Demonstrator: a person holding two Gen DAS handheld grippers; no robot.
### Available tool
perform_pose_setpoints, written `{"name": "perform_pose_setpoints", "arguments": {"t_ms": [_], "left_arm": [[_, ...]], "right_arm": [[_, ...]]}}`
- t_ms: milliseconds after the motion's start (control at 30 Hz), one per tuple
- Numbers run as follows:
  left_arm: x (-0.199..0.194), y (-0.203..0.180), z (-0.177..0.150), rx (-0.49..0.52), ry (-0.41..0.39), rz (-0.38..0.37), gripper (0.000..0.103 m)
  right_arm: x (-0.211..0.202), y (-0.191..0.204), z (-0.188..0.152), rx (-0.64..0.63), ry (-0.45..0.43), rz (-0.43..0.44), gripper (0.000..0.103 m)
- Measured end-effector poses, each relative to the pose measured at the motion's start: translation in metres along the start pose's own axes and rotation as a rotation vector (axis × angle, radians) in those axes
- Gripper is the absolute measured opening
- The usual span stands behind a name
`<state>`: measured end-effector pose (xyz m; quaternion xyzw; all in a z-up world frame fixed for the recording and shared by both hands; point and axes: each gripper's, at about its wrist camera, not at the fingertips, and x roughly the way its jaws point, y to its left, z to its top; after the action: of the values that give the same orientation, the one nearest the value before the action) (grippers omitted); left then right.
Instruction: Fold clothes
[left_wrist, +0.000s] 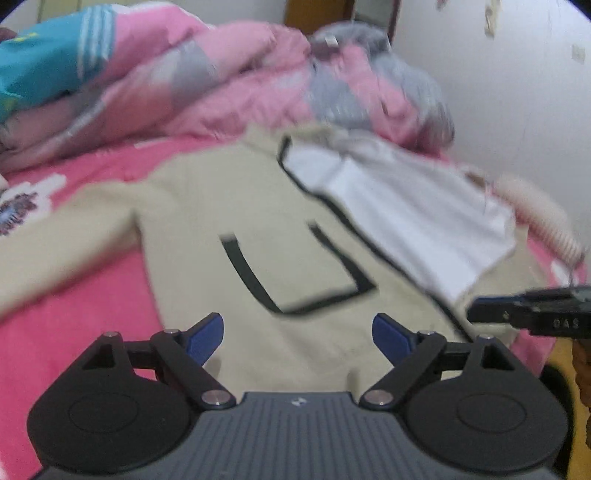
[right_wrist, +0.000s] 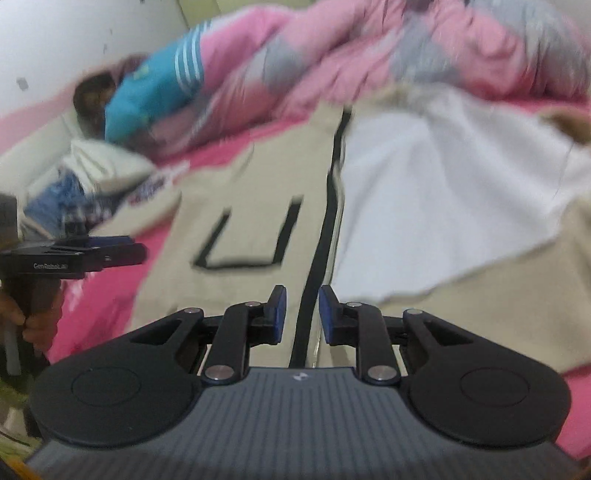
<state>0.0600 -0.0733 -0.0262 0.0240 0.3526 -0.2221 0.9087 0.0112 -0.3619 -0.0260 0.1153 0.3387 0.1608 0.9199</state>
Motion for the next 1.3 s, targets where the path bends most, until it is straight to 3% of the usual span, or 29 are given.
{"name": "perform_pose_setpoints", "arguments": {"t_ms": [100,167,367,700,967,1167,1300], "left_arm": [[0.023,-0.017,-0.020,0.052,0.065,0.052,0.090],[0.024,-0.019,-0.030,0.050,0.024,0.067,0.094],[0.028,-0.024,-0.029,0.016,0.025,0.069,0.102],[0.027,-0.025,-0.035,-0.040,-0.024,0.099,0.103],[0.026,-0.031,-0.038,-0.050,-0.068,0.140,0.103],[0.026,-0.033,-0.041,-0.041,-0.095,0.148,0.103],[0.025,-0.033,-0.040,-0.045,-0.098,0.157,0.103]], "right_arm": [[0.020,0.004,-0.024,-0.019,0.016,-0.022,0.017],[0.019,0.004,-0.034,-0.032,-0.022,-0.034,0.017],[0.014,-0.004,-0.053,0.016,-0.108,-0.024,0.018],[0.020,-0.001,-0.067,0.026,-0.200,-0.027,0.023],[0.023,0.018,-0.075,-0.068,-0.230,-0.007,0.065],[0.025,0.026,-0.079,-0.095,-0.254,0.015,0.085],[0.024,0.029,-0.082,-0.103,-0.272,0.024,0.091]]}}
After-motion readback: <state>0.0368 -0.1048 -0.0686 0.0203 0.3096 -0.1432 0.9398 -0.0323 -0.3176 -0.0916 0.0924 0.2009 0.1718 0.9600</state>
